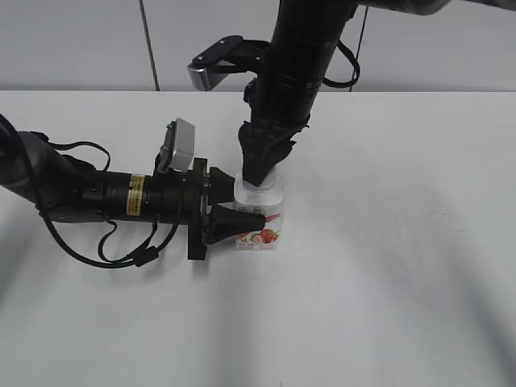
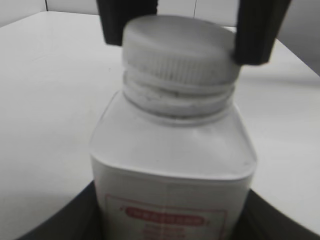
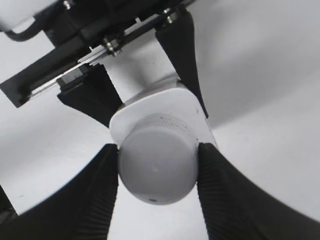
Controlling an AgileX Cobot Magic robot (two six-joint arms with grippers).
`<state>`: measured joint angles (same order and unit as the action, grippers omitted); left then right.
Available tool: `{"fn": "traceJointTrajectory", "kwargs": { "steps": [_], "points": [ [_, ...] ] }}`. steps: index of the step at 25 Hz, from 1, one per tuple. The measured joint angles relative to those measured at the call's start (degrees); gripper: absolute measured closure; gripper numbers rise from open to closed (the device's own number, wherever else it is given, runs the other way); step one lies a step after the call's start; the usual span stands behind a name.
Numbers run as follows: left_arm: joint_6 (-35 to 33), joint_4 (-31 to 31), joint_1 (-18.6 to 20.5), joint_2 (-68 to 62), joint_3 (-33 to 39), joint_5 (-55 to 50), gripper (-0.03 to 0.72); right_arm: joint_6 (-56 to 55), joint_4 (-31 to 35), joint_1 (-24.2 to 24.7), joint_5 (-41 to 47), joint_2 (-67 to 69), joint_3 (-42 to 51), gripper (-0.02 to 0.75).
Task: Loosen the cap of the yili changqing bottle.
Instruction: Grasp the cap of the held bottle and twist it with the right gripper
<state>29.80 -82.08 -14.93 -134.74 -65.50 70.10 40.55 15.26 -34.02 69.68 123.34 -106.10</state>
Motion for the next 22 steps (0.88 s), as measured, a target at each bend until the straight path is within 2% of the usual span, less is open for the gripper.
{"fn": "traceJointTrajectory", "kwargs": {
  "steps": [12, 22],
  "points": [
    [0.0, -0.4, 0.0, 0.0, 0.0, -0.1, 0.323, 9.7, 0.0, 0.0, 0.0, 0.0, 0.0, 0.351],
    [0.0, -0.4, 0.0, 0.1, 0.0, -0.1, 0.323, 12.9, 0.0, 0.0, 0.0, -0.8, 0.1, 0.352]
  ]
}}
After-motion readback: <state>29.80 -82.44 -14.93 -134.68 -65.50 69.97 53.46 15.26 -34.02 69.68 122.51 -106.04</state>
